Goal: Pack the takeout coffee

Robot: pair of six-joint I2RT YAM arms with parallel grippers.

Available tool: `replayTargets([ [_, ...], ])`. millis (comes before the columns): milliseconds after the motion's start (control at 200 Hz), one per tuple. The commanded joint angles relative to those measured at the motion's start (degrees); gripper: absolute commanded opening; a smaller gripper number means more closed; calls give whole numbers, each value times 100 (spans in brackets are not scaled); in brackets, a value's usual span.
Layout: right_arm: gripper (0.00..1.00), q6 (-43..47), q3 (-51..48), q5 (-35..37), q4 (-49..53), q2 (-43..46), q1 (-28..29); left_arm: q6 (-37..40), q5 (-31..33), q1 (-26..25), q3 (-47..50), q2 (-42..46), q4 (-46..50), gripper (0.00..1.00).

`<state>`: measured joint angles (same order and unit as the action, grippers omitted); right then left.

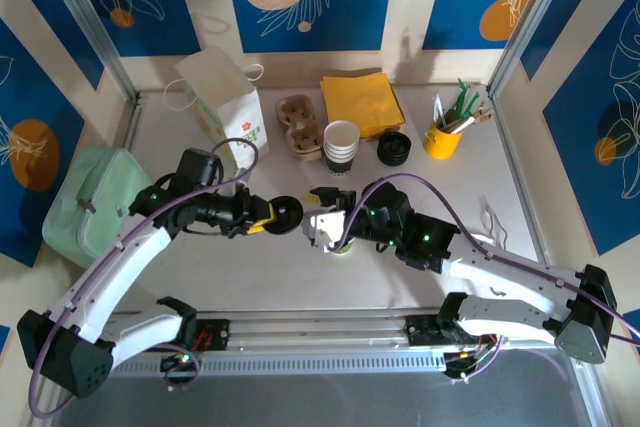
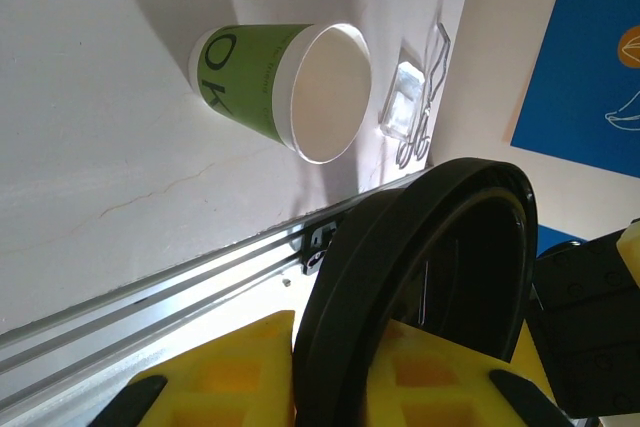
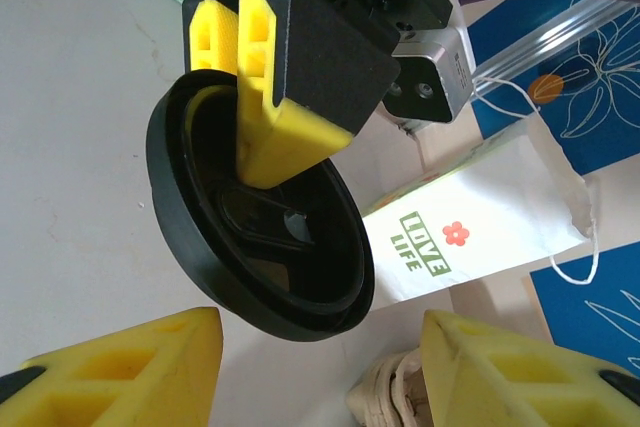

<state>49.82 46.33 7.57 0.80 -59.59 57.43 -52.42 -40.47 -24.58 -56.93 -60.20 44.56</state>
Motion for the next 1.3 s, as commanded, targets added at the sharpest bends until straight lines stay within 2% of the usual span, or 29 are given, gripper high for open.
replayTargets([
  [0, 56, 133, 41, 59, -108, -53, 62, -11, -126, 41, -8, -27, -51, 17],
  [140, 54, 264, 156, 229, -82, -207, 169, 3, -145, 41, -20, -37, -55, 17],
  [315, 45, 356, 237, 212, -103, -328, 245, 18, -136, 28, -4, -70, -38, 16],
  [455, 41, 457, 261, 279, -161, -376, 295, 18, -150, 32, 48, -75, -39, 15],
  [600, 41, 493, 303, 263, -39, -360, 308, 43, -128, 32, 76, -53, -19, 14],
  [750, 50, 499, 281, 190, 123, -236, 313, 42, -121, 32, 94, -44, 1, 14],
  [910, 51, 550, 313, -13, 393, -68, 278, 31, -130, 32, 37, -44, 1, 14],
  [1296, 41, 786, 508, -18, 491, -254, 225, -115, -330, 32, 91, -48, -243, 11],
])
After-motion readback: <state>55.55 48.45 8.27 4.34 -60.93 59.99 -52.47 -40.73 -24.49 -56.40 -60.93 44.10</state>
